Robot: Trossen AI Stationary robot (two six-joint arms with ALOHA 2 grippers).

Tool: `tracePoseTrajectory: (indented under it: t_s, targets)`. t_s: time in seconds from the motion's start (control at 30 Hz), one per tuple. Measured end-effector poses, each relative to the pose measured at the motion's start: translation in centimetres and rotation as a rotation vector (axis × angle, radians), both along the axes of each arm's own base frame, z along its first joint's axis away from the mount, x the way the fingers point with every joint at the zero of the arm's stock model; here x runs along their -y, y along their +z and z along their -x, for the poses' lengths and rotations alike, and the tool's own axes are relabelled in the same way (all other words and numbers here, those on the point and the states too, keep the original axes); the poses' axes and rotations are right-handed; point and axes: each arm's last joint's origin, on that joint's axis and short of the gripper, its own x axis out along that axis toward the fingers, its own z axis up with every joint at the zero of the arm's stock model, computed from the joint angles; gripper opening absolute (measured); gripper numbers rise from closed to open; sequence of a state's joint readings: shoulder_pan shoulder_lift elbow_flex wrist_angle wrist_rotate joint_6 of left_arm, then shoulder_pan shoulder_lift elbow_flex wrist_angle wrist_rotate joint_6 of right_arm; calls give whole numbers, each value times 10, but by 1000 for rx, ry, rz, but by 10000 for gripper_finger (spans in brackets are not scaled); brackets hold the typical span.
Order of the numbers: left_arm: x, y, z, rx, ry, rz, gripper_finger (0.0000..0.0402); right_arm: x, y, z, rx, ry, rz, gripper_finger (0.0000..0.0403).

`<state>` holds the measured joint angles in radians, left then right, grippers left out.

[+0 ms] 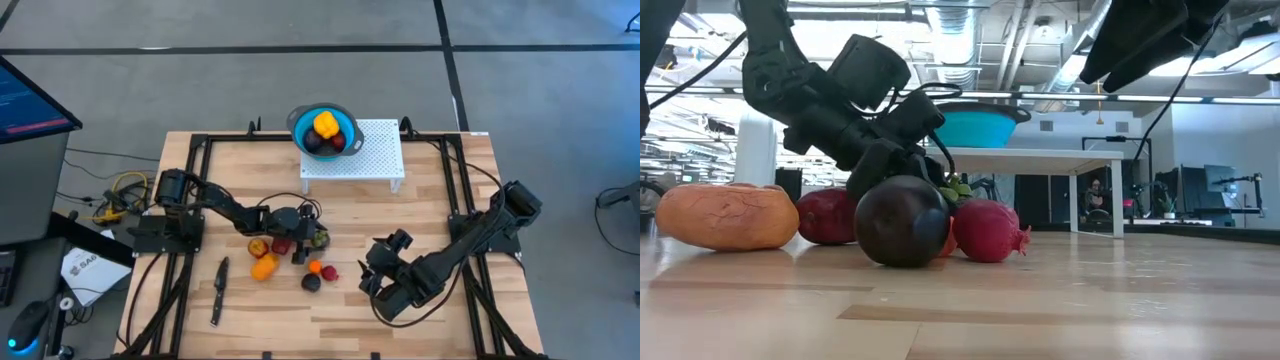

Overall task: Pick & Place Fruit
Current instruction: Put the top purple plum into the blue strainer bowl on the shelf

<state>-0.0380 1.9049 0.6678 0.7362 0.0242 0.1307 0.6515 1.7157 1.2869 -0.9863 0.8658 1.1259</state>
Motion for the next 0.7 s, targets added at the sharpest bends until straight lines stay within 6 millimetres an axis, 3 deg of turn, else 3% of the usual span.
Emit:
tracePoseTrajectory:
  t_s: [0.13,0.27,0.47,0.6,0.7]
  targets:
    - [3,7,1,10,7,27,259,0,0,0,0,0,0,335]
    - [7,40,6,67,-12,26,253,0,0,0,3,0,-1,335]
    - [-6,137,32,335,71,17,260,0,1,-1,29,-6,26,335]
    - [-37,203,41,450,191,-40,253,3,1,-2,41,-16,45,335]
    - [-69,233,39,449,295,-77,252,6,1,-4,40,-26,47,335]
